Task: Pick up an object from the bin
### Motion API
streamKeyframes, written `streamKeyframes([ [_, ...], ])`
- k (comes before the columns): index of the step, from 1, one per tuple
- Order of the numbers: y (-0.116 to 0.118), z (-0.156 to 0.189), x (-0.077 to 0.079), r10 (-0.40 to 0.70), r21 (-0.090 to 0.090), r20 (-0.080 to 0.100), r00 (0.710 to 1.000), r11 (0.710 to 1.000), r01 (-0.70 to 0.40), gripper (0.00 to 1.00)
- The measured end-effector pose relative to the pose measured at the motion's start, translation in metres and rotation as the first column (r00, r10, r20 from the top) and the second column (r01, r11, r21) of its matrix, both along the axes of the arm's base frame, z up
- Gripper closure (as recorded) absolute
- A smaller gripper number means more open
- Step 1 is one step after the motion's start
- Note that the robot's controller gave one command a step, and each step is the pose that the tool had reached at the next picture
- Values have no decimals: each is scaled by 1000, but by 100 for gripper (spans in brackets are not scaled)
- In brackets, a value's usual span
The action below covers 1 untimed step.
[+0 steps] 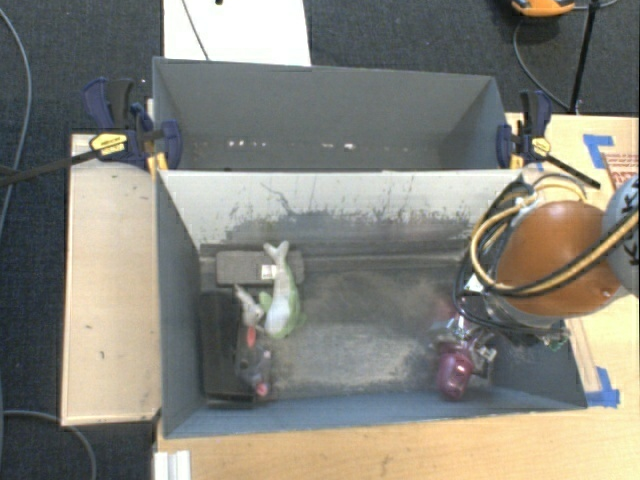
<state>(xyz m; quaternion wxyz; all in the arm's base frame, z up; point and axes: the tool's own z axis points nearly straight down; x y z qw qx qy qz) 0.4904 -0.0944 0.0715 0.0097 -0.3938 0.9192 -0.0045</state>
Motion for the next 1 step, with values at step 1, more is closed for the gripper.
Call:
streamKeyframes([
  [1, 0, 0, 0, 3, 0, 0, 1000, 1000, -3, 100],
])
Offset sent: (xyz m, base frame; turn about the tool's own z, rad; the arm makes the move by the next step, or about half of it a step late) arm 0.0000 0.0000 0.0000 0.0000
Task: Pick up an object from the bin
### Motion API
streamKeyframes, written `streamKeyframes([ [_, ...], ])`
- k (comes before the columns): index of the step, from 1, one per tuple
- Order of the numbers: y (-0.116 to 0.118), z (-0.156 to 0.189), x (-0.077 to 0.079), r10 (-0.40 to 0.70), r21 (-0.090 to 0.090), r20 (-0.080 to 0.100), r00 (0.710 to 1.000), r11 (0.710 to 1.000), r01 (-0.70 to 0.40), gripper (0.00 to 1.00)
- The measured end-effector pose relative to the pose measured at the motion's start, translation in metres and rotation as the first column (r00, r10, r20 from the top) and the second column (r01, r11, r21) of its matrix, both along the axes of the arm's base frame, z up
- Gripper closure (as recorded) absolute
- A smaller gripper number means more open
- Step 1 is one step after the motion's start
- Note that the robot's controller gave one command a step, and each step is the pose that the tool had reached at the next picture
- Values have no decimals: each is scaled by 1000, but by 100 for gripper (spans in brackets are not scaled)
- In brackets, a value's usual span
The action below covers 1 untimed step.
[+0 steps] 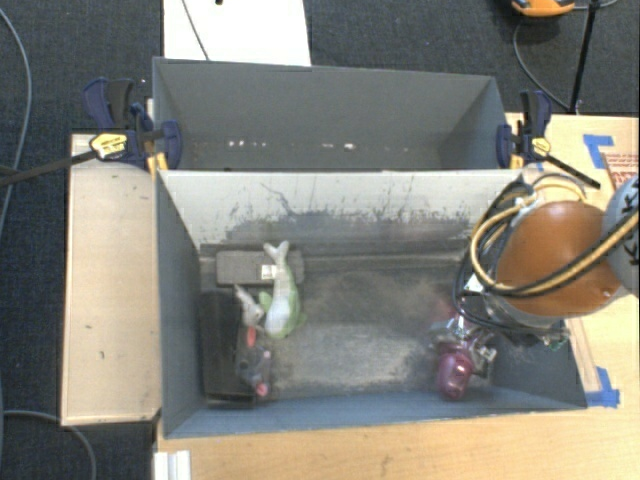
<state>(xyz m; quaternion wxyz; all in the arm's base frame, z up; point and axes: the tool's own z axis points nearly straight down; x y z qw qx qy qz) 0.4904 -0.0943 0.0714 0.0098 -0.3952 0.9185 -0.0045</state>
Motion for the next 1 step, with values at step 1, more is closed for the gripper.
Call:
streamKeyframes([
  [1, 0, 0, 0, 2, 0, 0, 1000, 1000, -2, 100],
])
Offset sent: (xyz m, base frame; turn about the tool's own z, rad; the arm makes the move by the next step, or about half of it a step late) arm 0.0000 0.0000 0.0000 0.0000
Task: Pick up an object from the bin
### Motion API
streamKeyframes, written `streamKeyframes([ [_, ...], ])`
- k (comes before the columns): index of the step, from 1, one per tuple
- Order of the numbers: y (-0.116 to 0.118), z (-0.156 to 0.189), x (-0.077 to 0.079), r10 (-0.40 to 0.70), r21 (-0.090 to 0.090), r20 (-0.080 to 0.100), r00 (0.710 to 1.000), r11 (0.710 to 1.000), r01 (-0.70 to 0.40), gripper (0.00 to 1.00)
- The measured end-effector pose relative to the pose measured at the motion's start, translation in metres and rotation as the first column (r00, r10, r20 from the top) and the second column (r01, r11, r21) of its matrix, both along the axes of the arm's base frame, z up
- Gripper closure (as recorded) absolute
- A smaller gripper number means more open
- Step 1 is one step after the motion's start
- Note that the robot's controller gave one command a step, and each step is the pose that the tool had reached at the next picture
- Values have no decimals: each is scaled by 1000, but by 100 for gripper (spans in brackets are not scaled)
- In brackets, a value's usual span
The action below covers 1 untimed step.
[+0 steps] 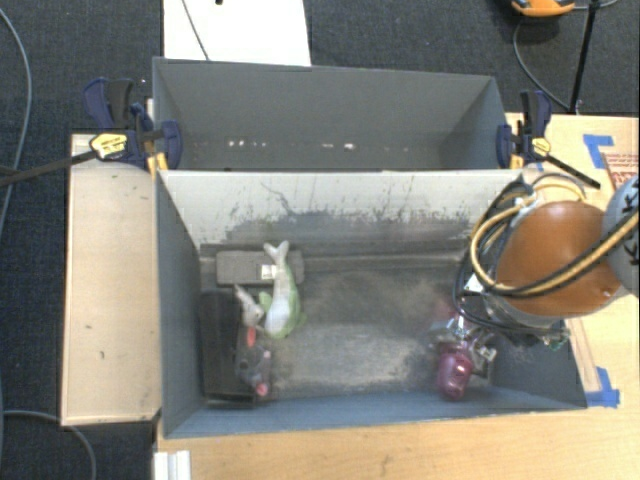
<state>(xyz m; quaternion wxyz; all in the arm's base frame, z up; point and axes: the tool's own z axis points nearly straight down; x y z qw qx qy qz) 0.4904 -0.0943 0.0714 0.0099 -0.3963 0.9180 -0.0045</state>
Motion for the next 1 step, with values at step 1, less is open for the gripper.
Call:
streamKeyframes([
  [1, 0, 0, 0, 2, 0, 0, 1000, 1000, -2, 100],
])
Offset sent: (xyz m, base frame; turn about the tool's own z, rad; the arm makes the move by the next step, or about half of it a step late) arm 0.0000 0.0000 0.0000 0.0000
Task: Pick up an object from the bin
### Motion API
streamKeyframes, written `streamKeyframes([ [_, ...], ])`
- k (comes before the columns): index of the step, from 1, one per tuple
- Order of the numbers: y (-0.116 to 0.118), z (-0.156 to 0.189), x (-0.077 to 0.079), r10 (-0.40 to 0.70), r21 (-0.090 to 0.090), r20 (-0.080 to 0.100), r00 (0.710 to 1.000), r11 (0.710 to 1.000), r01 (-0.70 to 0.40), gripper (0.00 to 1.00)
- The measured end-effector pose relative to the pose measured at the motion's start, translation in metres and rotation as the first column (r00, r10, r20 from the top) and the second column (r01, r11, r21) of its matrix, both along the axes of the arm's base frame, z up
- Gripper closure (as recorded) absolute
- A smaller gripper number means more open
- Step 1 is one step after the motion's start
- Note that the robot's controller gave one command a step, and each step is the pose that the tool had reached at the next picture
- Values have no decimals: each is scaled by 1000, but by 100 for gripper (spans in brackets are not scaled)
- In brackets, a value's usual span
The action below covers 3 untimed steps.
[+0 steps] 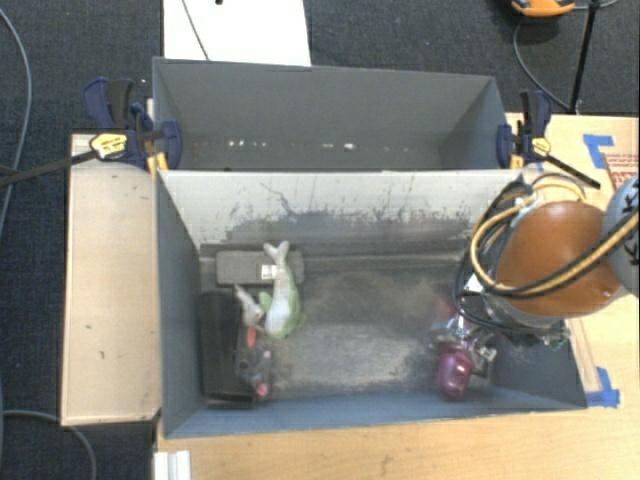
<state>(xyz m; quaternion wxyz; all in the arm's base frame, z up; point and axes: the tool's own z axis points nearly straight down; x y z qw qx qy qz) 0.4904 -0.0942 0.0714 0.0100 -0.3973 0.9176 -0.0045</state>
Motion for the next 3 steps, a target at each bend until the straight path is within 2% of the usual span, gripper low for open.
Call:
streamKeyframes([
  [3, 0, 0, 0, 5, 0, 0, 1000, 1000, -5, 100],
])
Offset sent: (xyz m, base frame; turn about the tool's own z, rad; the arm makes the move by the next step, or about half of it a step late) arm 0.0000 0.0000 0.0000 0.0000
